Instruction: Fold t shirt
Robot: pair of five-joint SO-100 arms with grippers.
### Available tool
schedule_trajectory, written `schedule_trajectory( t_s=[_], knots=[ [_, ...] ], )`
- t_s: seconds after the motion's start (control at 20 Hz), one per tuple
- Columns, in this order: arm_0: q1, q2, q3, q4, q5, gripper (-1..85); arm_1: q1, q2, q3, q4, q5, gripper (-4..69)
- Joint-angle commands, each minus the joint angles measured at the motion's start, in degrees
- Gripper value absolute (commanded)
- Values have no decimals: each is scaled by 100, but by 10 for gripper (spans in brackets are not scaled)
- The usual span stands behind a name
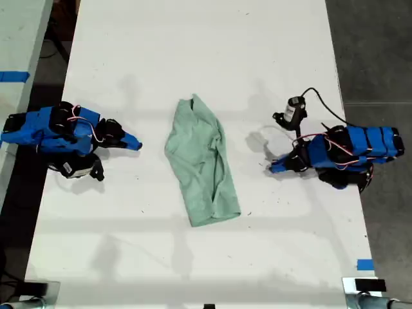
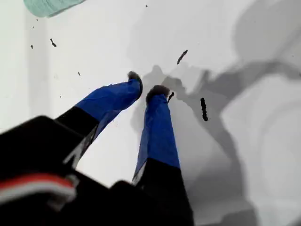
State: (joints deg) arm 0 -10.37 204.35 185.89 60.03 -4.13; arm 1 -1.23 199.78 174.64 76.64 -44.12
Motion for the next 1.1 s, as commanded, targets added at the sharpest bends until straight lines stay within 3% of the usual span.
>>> schedule_trajectory(
  t_s=[0.0,0.2,0.45,0.55,0.65,0.7,1.05],
  knots=[
    [-756,-44,281,-167,800,-2,-18,88,325,9,-79,52],
    [-1459,-53,281,-176,1248,-2,-18,88,325,9,-88,50],
    [-1160,-9,281,-185,1134,-2,-18,88,325,9,-88,49],
    [-1204,-18,281,-176,1169,-2,562,97,352,-220,-229,36],
    [-1160,-26,281,-176,1178,-2,1547,97,352,-167,1248,49],
    [-1134,-26,281,-176,1178,-2,1740,97,343,-185,1521,34],
    [-1107,-35,281,-176,1213,-2,1740,88,352,-26,1116,19]
  ],
)
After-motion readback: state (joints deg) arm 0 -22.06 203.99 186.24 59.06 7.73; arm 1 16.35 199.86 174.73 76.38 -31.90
